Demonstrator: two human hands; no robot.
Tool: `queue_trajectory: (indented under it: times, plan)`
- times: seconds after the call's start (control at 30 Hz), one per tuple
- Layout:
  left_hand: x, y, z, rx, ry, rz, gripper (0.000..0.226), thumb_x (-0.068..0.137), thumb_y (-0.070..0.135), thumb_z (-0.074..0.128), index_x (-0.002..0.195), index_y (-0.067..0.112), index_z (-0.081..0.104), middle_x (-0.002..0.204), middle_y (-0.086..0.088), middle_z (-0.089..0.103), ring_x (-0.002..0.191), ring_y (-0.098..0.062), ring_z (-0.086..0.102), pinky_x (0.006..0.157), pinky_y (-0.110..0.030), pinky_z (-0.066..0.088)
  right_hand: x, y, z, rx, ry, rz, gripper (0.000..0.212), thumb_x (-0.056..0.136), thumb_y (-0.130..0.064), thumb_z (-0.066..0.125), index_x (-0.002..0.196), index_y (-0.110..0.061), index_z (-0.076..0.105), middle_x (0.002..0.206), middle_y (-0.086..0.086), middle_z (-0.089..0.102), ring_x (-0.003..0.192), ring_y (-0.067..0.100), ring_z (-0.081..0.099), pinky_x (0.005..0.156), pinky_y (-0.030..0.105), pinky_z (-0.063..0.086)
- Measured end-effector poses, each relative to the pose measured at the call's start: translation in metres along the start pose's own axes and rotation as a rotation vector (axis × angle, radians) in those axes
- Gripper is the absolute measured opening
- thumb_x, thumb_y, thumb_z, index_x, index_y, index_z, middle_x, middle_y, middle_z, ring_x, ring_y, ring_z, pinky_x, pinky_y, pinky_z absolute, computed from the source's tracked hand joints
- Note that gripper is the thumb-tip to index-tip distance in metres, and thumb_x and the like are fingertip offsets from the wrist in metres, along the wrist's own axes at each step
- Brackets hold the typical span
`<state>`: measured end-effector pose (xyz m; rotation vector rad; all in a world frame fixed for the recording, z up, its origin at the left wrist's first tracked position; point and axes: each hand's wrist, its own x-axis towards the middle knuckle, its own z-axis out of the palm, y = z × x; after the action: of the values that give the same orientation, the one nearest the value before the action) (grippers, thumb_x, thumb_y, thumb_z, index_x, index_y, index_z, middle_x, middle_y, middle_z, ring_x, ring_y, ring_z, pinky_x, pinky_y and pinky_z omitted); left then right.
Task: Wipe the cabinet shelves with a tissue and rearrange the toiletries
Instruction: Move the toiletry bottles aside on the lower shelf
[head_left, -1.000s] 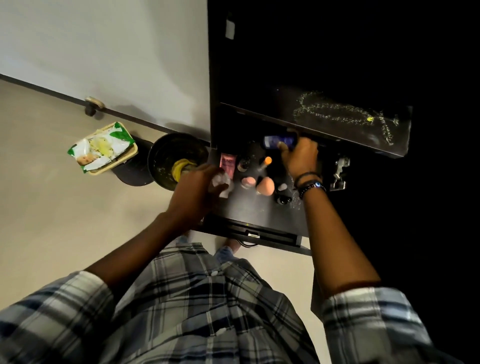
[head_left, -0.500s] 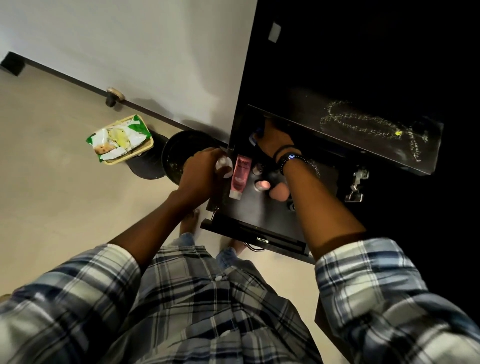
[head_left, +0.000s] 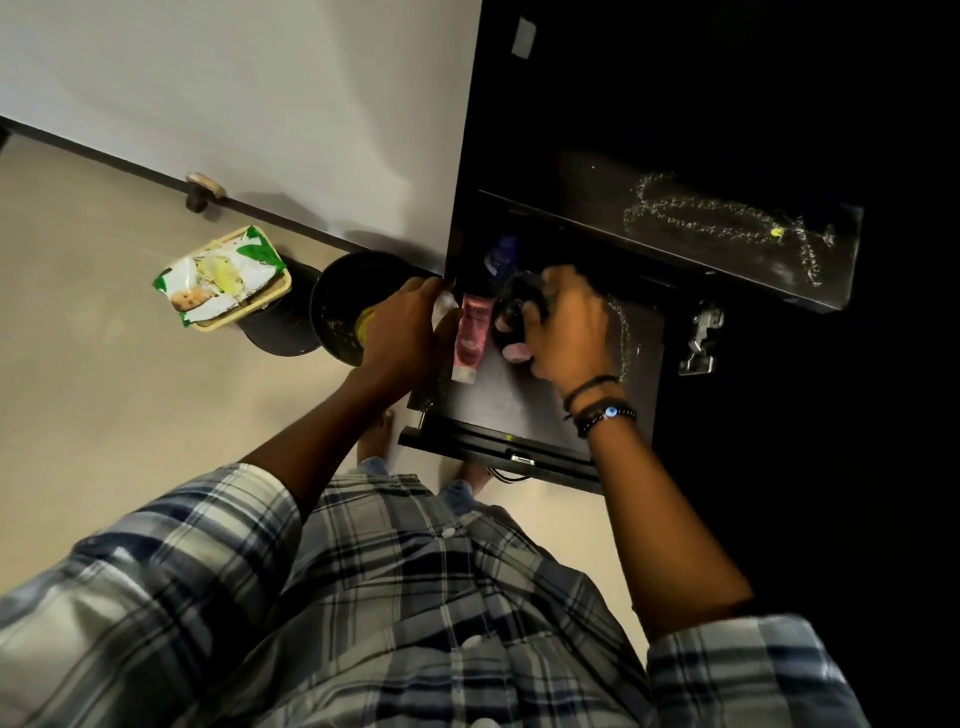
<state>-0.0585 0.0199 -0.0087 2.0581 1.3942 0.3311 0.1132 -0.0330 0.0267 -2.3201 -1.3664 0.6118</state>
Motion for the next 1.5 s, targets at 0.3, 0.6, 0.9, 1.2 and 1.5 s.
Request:
queue_trajectory:
  times: [0.3,0.6,0.9,1.2,1.5]
  plan:
    - [-0.021,-0.002,-0.006,0.016,0.069,0.055,0.056,0.085,0.044,0.059,0.132,0.017,0.044,0.131,-0.011,0.045,0.113,-0.027,0.048,0.081,-0.035,0.047,-0.039,0.007,0.032,-0.361,-0.219,-0.044,0.038,0.089,0.003,0.042,0.124,-0.006,0.053,0.117,0.019,0.059,0.109,0.034,0.053,0.091,0.037,0.041]
    - [-0.052,-0.034,0.005,-0.073,-0.012,-0.025,0.055,0.086,0.038,0.057,0.13,0.01,0.039,0.124,-0.012,0.046,0.105,-0.027,0.052,0.074,-0.039,0.052,-0.033,0.008,0.048,-0.317,-0.204,-0.01,0.03,0.091,0.002,0.042,0.116,-0.004,0.055,0.104,0.021,0.066,0.098,0.036,0.061,0.09,0.035,0.036]
    - [-0.064,-0.038,0.021,-0.04,-0.179,-0.13,0.041,0.089,0.028,0.058,0.119,0.006,0.042,0.115,-0.016,0.051,0.089,-0.031,0.056,0.065,-0.034,0.039,-0.067,-0.002,0.06,-0.087,-0.201,0.098,0.01,0.09,-0.011,0.054,0.097,-0.005,0.056,0.091,0.021,0.067,0.087,0.04,0.061,0.069,0.035,0.044]
    - [-0.061,-0.028,0.028,-0.037,-0.318,-0.08,0.028,0.087,0.02,0.058,0.109,0.006,0.048,0.104,-0.015,0.056,0.089,-0.034,0.055,0.068,-0.038,0.041,-0.067,0.003,0.043,0.003,-0.134,0.157,0.025,0.091,-0.03,0.06,0.094,-0.005,0.059,0.088,0.016,0.063,0.086,0.039,0.062,0.071,0.039,0.049]
    - [-0.045,-0.009,0.025,0.007,-0.289,0.095,0.022,0.087,0.022,0.057,0.104,0.01,0.053,0.103,-0.011,0.06,0.084,-0.032,0.059,0.062,-0.029,0.034,-0.032,0.039,0.024,-0.173,-0.034,0.243,0.022,0.084,-0.007,0.055,0.104,-0.01,0.063,0.104,0.016,0.057,0.091,0.036,0.058,0.075,0.032,0.045]
